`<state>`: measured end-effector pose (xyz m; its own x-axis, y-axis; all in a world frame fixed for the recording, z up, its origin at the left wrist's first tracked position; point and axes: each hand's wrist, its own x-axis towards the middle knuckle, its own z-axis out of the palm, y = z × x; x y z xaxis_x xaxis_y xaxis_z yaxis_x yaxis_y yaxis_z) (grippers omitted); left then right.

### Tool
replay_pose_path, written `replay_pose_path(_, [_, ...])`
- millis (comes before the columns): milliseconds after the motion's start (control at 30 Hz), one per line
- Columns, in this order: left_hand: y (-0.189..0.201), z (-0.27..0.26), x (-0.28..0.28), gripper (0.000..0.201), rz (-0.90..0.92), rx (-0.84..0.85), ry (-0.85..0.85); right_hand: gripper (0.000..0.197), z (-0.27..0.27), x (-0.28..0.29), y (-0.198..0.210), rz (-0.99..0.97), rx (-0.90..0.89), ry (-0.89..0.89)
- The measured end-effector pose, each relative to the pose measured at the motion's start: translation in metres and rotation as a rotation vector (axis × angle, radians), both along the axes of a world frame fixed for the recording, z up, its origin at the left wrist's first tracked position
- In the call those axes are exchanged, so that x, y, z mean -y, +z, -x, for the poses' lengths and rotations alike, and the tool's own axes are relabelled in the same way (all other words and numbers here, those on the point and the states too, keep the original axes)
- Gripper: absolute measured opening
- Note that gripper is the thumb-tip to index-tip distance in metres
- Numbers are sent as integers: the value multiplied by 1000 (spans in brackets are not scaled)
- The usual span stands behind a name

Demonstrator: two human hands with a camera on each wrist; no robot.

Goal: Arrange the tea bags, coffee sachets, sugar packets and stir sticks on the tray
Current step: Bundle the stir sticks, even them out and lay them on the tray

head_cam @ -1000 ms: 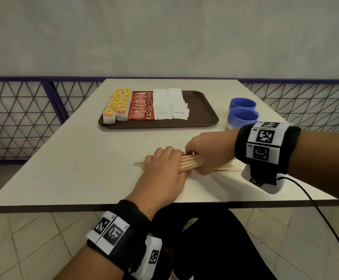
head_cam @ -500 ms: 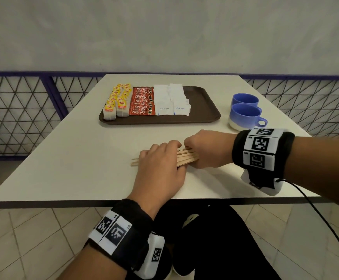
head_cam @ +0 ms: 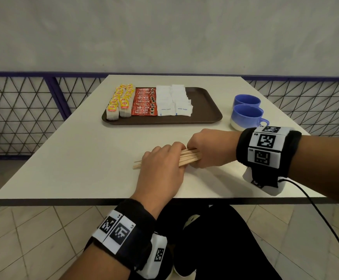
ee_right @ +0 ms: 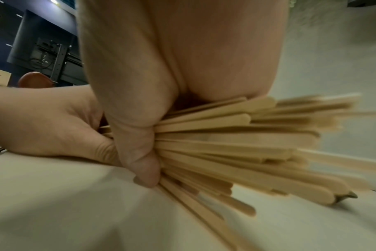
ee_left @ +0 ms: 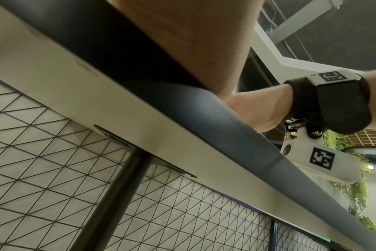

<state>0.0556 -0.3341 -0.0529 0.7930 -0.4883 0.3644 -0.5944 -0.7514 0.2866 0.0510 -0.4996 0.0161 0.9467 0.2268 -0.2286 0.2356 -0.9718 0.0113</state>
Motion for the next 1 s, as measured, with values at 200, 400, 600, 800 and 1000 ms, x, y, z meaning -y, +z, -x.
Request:
replay_pose_path(200, [-1, -1, 2, 26, -5, 2, 18, 24, -3, -1, 4, 27, -22, -3])
replay_pose_path(400, [0, 1, 0, 25, 9, 15, 21, 23, -5, -5, 2, 77, -6, 12])
replay_pose_path(600, [-2, 1, -1, 47, 63, 32, 50, 15, 2, -9, -4, 153, 98, 103])
replay_pose_path(800, [-2, 2, -4, 59, 72, 135, 51, 17, 1, -16, -3, 181, 35, 52])
replay_pose_path(1000, [6, 12, -7, 62, 321, 255, 9, 13, -1, -10, 16, 113, 27, -92])
